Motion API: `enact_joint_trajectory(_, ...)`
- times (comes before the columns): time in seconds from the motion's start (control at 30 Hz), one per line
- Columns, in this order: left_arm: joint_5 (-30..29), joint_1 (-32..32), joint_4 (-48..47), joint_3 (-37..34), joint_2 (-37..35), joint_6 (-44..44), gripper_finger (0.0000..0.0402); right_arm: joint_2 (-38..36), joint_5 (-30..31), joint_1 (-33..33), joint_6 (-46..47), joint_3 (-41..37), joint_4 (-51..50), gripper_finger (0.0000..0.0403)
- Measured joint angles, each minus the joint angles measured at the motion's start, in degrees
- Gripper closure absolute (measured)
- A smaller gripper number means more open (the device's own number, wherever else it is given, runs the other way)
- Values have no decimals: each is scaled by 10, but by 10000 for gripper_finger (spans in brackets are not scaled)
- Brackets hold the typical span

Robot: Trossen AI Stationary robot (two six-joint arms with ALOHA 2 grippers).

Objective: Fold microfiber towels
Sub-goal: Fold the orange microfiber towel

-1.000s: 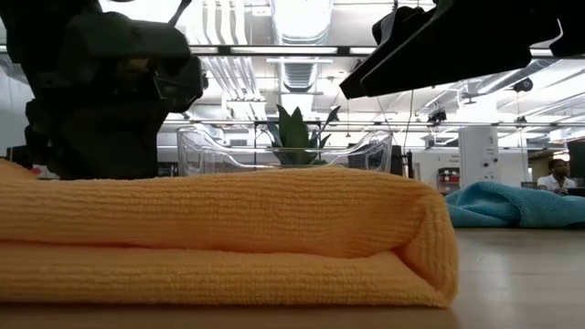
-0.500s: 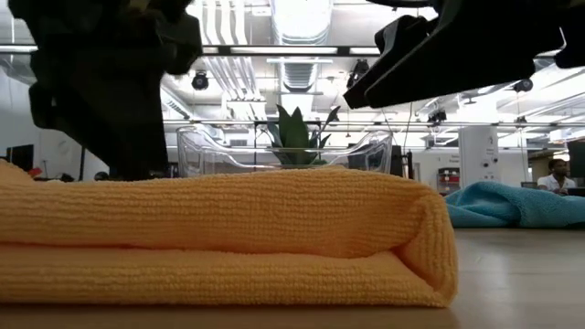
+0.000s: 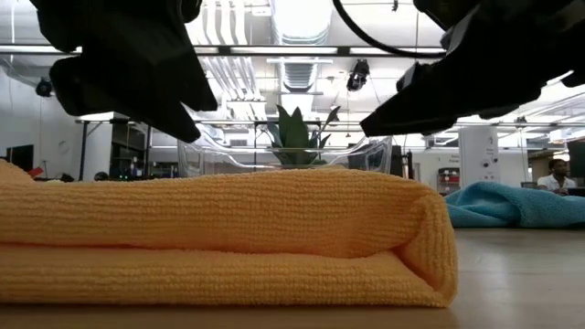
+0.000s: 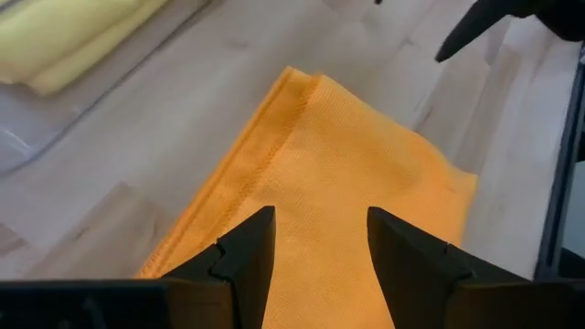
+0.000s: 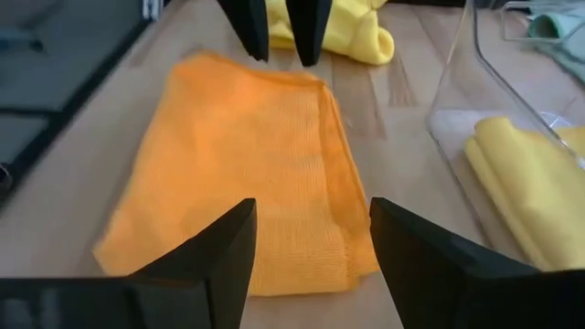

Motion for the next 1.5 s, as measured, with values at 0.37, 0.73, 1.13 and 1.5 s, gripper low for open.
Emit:
enact_joint_trajectory(0.37,-14,0,-1,-8,0,13,242,91,5,-7,5,30,43,207)
enact_joint_trajectory(0.73,-15,0,-1,-17,0,14,242,103,3,-38,1,41,6,207)
enact_joint_trajectory(1.13,4,1,-83,-28,0,-26,242,110,-70,-47,4,41,-6,215)
enact_joint_trajectory(1.5,15,4,-93,-69,1,-52,242,119,-71,-49,5,41,-6,351)
